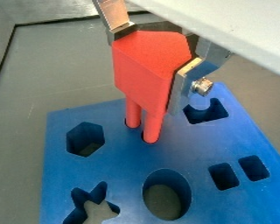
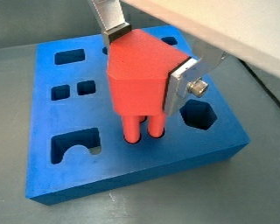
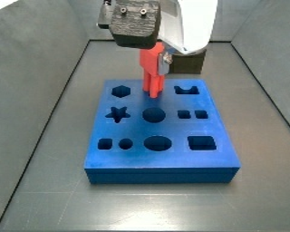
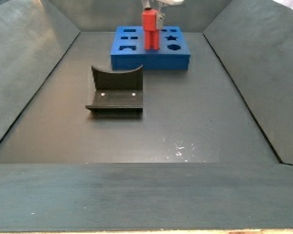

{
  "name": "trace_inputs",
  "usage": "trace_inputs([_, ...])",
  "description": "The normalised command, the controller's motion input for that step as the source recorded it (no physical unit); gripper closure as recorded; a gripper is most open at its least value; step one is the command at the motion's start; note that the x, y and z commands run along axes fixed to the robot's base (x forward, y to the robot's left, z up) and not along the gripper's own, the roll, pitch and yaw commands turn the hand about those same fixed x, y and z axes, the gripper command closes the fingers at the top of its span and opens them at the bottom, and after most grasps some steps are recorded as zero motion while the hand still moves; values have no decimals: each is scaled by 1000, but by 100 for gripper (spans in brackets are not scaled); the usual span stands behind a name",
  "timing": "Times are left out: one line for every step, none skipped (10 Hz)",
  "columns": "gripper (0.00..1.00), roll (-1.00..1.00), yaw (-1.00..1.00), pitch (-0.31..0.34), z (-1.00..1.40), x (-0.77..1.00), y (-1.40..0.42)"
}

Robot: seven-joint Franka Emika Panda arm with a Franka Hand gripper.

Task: Pick up the 3 prong object. Move up. Rotate the 3 prong object. Place the 3 prong object on the fixture. Regrasp the 3 prong object. Move to above the board. Insert the 3 prong object.
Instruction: Insert the 3 prong object.

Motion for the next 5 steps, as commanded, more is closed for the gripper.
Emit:
trace_inputs([100, 46, 0, -123, -646, 0, 0])
trace_inputs([100, 26, 0, -131, -829, 0, 0])
trace_inputs([100, 3, 6, -151, -877, 26, -9])
trace_inputs([0, 0, 0, 0, 0, 0, 0])
trace_inputs([0, 0, 0, 0, 0, 0, 0])
